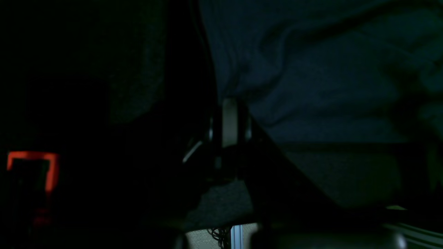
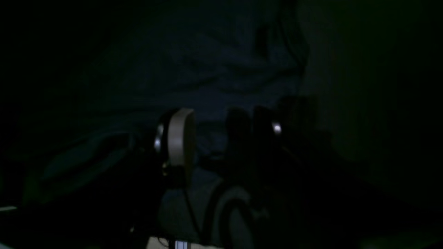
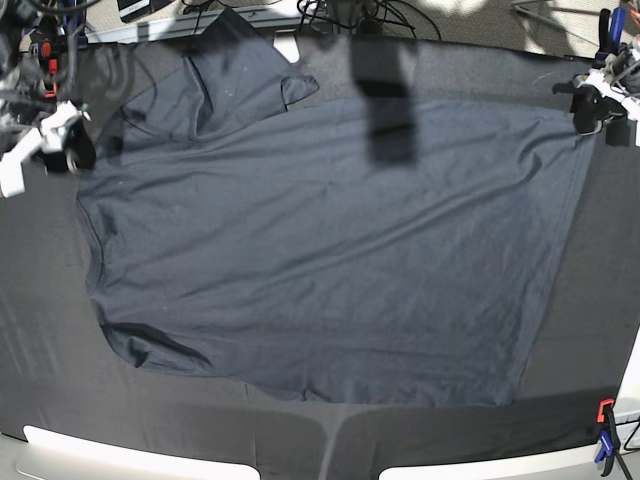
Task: Layout the t-shirt on the table in an organized manner, then fold the t-shirt properly
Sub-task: 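Move both grippers to the collar-edge corners of the shirt and grasp, then fold the grasped collar edge with both grippers toward the hem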
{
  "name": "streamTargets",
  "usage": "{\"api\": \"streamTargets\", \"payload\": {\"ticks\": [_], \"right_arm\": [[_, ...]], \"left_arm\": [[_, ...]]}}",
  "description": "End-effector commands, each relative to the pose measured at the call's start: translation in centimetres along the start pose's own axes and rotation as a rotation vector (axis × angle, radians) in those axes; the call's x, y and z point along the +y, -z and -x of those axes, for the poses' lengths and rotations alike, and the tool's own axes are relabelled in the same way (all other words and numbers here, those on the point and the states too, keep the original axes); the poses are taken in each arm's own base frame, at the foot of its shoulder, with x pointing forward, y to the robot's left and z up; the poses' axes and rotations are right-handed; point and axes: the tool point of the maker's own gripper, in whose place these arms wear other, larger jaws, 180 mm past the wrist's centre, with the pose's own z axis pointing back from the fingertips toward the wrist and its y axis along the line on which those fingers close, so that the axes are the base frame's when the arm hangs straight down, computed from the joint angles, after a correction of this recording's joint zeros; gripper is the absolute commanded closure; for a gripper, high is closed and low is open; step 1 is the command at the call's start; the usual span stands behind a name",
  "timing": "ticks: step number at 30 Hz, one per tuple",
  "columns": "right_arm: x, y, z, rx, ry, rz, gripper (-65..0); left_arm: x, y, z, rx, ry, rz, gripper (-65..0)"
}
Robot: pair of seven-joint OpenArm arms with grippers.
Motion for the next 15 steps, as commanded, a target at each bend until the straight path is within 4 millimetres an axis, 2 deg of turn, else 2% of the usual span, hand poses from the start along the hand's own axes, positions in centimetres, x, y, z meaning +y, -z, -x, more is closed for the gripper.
{"api": "streamTargets", "payload": {"ticks": [1,7,15], "right_arm": [[-0.1,-0.4,-0.4,-0.019,-0.002,0.007,-26.3],[0.0,-0.5,0.6,0.005,0.01,0.007,-36.2],[-1.8,1.0,5.3,0.108,0.188,0.002,-36.6]], "left_arm": [[0.0,-0.4,-1.5,-0.045,0.021,0.009,0.0],[-0.1,-0.4,-1.7,-0.055,0.012,0.017,0.0],[-0.2,-0.4,-1.8,-0.058,0.013,0.017,0.0]]}}
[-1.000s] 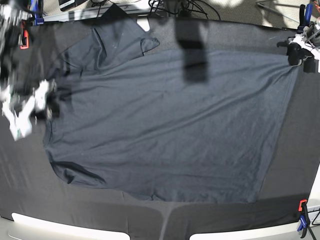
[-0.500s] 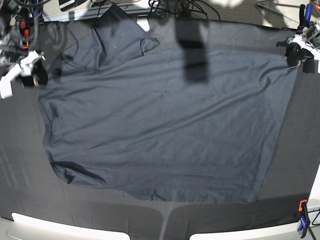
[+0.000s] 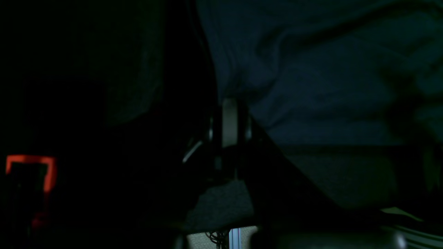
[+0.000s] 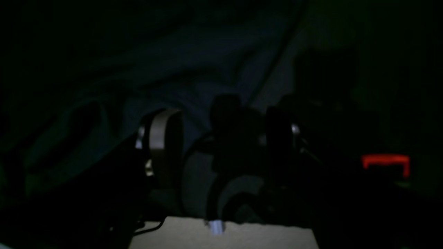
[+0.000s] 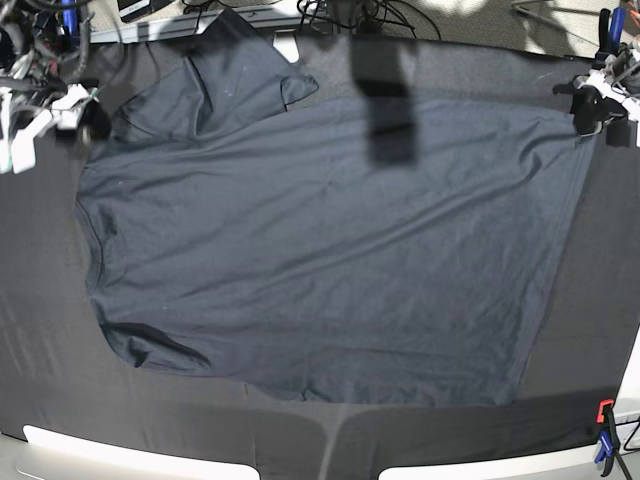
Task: Layout the t-shirt on the table in an organized manner, then fold the t-shirt properly
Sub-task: 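Fold the grasped collar edge with both grippers toward the hem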
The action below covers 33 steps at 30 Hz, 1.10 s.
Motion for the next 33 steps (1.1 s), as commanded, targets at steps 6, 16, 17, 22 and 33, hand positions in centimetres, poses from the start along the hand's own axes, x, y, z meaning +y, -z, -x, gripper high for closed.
{"api": "streamTargets", "payload": {"ticks": [6,16,17,22,33], "right_arm": [[-1.2,0.6,1.0,0.017,0.078,-0.004,-36.6],[-0.3,3.0,0.7,0.022,0.125,-0.072,-36.6],[0.1,3.5,0.8,0.03,0.125,-0.086,-36.6],[2.2,4.9,1.5,0.071,0.1,-0.144,-36.5],[3.9,6.0,0.9,0.044,0.084,-0.184,-14.1]], "left_arm": [[-0.1,-0.4,-1.8,-0.062,0.019,0.011,0.0],[-0.4,-0.4,-2.0,-0.069,0.036,0.029,0.0],[-0.4,-0.4,-2.0,-0.068,0.036,0.029,0.0],[-0.4,-0.4,-2.0,-0.068,0.036,0.029,0.0],[-0.4,-0.4,-1.9,-0.068,0.037,0.029,0.0]]}}
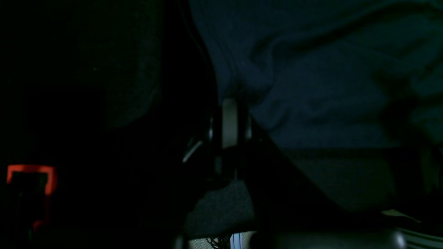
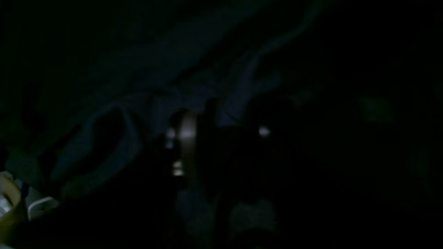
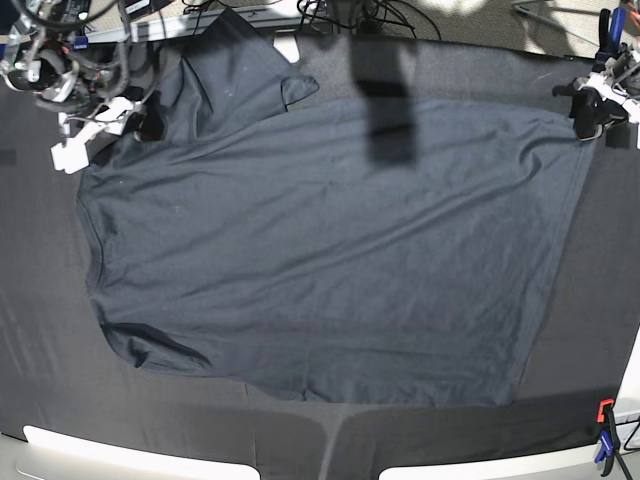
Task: Layout the t-shirt on the table in an organized manner, then fold the t-shirt properly
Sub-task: 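Fold the grasped collar edge with both grippers toward the hem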
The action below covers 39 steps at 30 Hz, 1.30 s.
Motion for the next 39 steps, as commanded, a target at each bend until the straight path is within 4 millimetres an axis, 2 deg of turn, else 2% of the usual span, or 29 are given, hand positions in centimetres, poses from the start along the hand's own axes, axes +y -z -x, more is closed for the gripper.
{"api": "streamTargets", "payload": {"ticks": [1,2,3,6,9,13,17,20,22,27,30,32,35,39], "right_arm": [[-0.3,-0.5,-1.2,-0.041,-0.004,0.009,-7.8],[-0.5,-0.7,-1.3,-0.051,0.0,0.014,-1.5],[-0.8,-1.0,-1.5,-0.06,0.003,0.022,0.0],[-2.1,-2.6,-2.5,-0.112,0.003,0.062,0.0],[-3.5,-5.0,-4.1,-0.192,-0.009,0.119,0.0],[-4.5,-7.2,-5.2,-0.247,-0.03,0.168,0.0],[-4.5,-7.5,-5.5,-0.259,-0.031,0.169,0.0],[-3.8,-7.8,-6.6,-0.312,-0.028,0.123,0.0],[-3.5,-8.0,-7.6,-0.34,-0.037,0.109,0.0],[-2.7,-8.1,-11.1,-0.39,-0.089,0.092,0.0],[-1.5,-7.5,-12.7,-0.387,-0.142,0.063,0.0],[-0.8,-6.2,-12.9,-0.345,-0.186,0.066,0.0],[0.2,-4.3,-12.8,-0.292,-0.24,0.068,0.0],[1.0,-3.0,-13.5,-0.27,-0.293,0.09,0.0]], "left_arm": [[-0.1,-0.4,-1.5,-0.043,0.023,0.014,0.0],[-0.1,-0.4,-1.5,-0.043,0.023,0.015,0.0],[-0.1,-0.4,-1.5,-0.043,0.023,0.015,0.0],[-0.1,-0.4,-1.5,-0.043,0.023,0.015,0.0],[-0.1,-0.4,-1.5,-0.043,0.026,0.015,0.0],[-0.7,-0.5,-2.2,-0.052,0.05,0.024,0.0],[-2.0,-0.7,-4.1,-0.1,0.104,0.045,0.0],[-3.2,-1.1,-6.3,-0.176,0.144,0.061,0.0],[-3.4,-1.2,-7.7,-0.222,0.141,0.043,0.0],[-2.4,-0.5,-9.7,-0.249,0.18,-0.028,0.0],[-2.5,-0.2,-11.3,-0.284,0.203,-0.034,0.0],[-2.6,0.0,-12.6,-0.319,0.205,-0.035,0.0],[-1.6,0.3,-14.6,-0.373,0.154,-0.078,0.0],[-1.2,1.6,-15.8,-0.398,0.12,-0.067,0.0]]}}
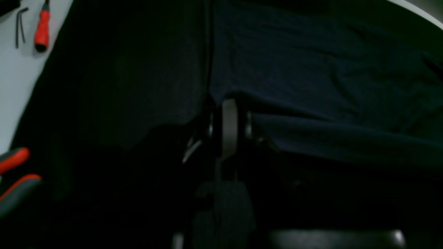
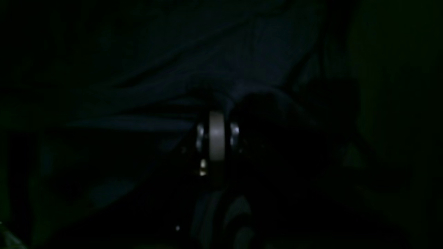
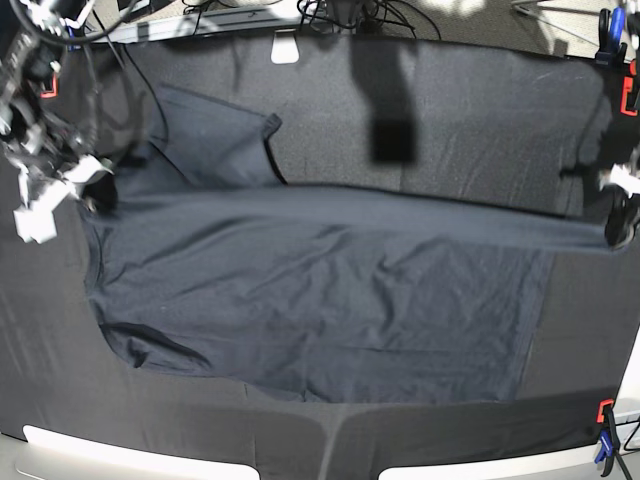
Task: Layout the t-shirt on the table in an organized manner, then fold the t-shirt properly
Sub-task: 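Fold the grasped collar edge with both grippers toward the hem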
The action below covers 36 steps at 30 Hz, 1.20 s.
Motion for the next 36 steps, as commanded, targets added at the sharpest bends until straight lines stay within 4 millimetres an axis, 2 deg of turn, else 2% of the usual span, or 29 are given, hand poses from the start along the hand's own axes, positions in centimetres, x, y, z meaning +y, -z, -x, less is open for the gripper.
{"api": "streamTargets", "payload": {"ticks": [1,9,12,16,20,27,36], "right_arm": [[-0.5,-0.5,-2.2,-0.059,-0.03,0.027,0.0],[-1.1,-0.2,-3.4,-0.102,-0.049,0.069,0.0],[-1.3,-0.2,-3.8,-0.122,-0.056,0.078,0.0],[-1.2,-0.2,-4.4,-0.142,-0.058,0.076,0.0],[-1.6,0.5,-5.3,-0.159,-0.032,0.07,0.0],[-2.8,2.9,-6.5,-0.165,0.067,0.038,0.0],[-3.6,4.7,-5.8,-0.128,0.11,0.042,0.0]], "left_arm": [[-0.1,0.3,-1.8,-0.053,0.009,0.01,0.0],[-1.9,4.9,1.4,0.029,0.021,0.067,0.0],[-2.3,6.2,1.7,0.035,0.002,0.084,0.0],[-1.8,7.4,1.4,0.031,-0.028,0.079,0.0],[-1.6,8.0,1.0,0.022,-0.041,0.076,0.0],[-1.6,8.1,0.2,-0.016,-0.04,0.076,0.0],[-1.0,8.2,-0.1,-0.04,0.039,0.04,0.0]]}}
